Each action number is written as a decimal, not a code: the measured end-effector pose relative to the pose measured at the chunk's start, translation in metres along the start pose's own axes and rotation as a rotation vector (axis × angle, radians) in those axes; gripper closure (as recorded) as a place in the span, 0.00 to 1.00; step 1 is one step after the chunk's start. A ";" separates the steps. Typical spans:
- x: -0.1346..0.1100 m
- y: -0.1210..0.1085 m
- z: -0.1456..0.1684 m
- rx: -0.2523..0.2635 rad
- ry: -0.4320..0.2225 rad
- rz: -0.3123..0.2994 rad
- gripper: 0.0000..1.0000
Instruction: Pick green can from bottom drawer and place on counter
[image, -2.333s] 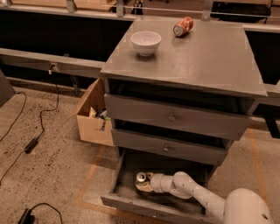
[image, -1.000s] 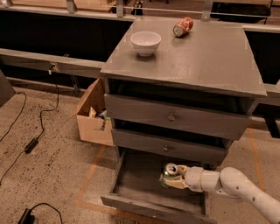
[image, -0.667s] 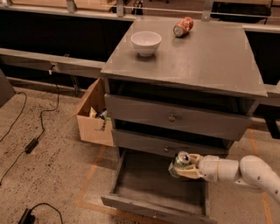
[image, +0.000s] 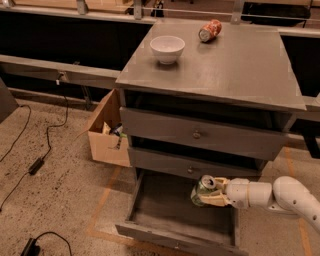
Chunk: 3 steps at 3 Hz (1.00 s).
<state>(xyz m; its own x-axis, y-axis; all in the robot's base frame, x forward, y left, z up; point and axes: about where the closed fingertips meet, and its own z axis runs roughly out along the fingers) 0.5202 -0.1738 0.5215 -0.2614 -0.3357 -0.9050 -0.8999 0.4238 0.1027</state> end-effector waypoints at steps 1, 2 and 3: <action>-0.036 -0.004 -0.020 -0.004 -0.020 -0.030 1.00; -0.085 -0.010 -0.050 0.042 -0.018 -0.092 1.00; -0.142 -0.023 -0.080 0.074 -0.024 -0.120 1.00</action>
Offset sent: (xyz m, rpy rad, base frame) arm 0.0278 -0.0412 0.1815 -0.0969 -0.2043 -0.0407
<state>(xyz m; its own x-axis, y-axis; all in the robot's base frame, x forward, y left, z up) 0.5500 -0.2034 0.6810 -0.1441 -0.3684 -0.9184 -0.8957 0.4430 -0.0372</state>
